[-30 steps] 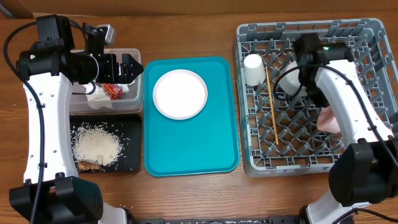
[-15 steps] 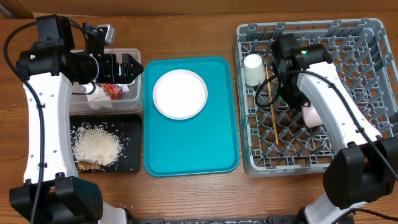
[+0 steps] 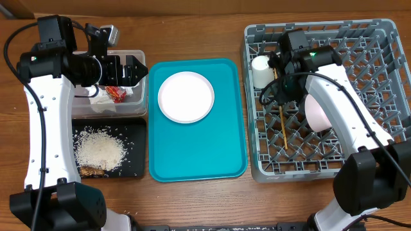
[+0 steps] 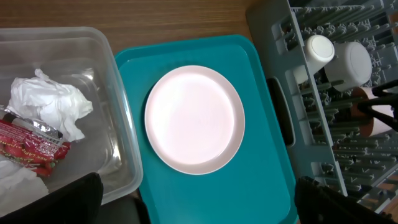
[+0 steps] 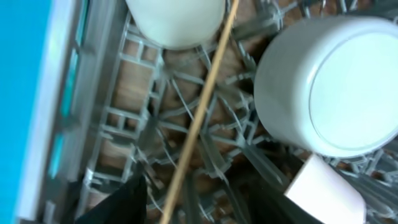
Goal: Sort waste into correct bins and load items into the dishwasher
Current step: 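Lower the pink bowl into the rack and release it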
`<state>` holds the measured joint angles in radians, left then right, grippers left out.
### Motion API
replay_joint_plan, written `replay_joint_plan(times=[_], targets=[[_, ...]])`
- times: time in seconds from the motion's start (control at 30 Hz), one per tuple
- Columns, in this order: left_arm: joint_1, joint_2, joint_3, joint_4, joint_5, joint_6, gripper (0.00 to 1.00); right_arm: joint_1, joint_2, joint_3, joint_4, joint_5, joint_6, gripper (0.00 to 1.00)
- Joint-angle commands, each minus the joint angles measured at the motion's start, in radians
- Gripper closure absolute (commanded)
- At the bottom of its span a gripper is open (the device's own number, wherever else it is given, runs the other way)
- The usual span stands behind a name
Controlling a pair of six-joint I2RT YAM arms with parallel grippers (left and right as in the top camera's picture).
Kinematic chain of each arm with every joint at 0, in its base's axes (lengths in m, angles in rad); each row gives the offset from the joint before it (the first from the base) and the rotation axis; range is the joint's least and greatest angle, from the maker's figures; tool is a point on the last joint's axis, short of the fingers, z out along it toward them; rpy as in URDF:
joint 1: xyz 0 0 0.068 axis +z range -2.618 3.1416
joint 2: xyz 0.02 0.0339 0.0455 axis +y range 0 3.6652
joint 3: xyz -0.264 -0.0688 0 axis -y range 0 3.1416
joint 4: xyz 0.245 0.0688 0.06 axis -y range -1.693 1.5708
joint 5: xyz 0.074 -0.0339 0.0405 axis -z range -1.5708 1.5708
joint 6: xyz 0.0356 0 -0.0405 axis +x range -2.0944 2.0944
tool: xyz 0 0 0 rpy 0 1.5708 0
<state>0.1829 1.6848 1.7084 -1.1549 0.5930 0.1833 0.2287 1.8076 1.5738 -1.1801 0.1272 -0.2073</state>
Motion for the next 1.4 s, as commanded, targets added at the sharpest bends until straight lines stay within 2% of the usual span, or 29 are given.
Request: replay_joint_plan(times=[0.0, 0.17, 0.5, 0.6, 0.7, 0.83, 0.93, 1.07, 1.27, 1.37], targets=[[-0.007, -0.008, 0.026, 0.0, -0.002, -0.007, 0.0, -0.027, -0.001, 0.006, 0.036, -0.061, 0.168, 0.42], [-0.007, -0.008, 0.026, 0.0, -0.002, -0.007, 0.0, -0.105, -0.001, 0.043, 0.019, -0.097, 0.309, 0.37], [-0.007, -0.008, 0.026, 0.0, -0.002, -0.007, 0.0, -0.368, -0.011, 0.048, -0.09, -0.478, 0.316, 0.4], [-0.007, -0.008, 0.026, 0.0, -0.002, -0.008, 0.0, -0.437, -0.011, 0.048, -0.113, -0.5, 0.316, 0.48], [-0.007, -0.008, 0.026, 0.0, -0.002, -0.007, 0.0, -0.492, -0.011, 0.048, -0.139, -0.499, 0.316, 0.49], [-0.007, -0.008, 0.026, 0.0, -0.002, -0.007, 0.0, -0.533, -0.011, 0.04, -0.17, -0.499, 0.315, 0.7], [-0.007, -0.008, 0.026, 0.0, -0.002, -0.007, 0.0, -0.539, -0.011, 0.019, -0.164, -0.499, 0.315, 0.8], [-0.007, -0.008, 0.026, 0.0, -0.002, -0.007, 0.0, -0.536, -0.011, -0.019, -0.158, -0.499, 0.317, 0.89], [-0.007, -0.008, 0.026, 0.0, -0.002, -0.007, 0.0, -0.531, -0.011, -0.124, -0.129, -0.508, 0.317, 0.89], [-0.007, -0.008, 0.026, 0.0, -0.002, -0.007, 0.0, -0.531, -0.011, -0.171, -0.082, -0.615, 0.312, 0.89]])
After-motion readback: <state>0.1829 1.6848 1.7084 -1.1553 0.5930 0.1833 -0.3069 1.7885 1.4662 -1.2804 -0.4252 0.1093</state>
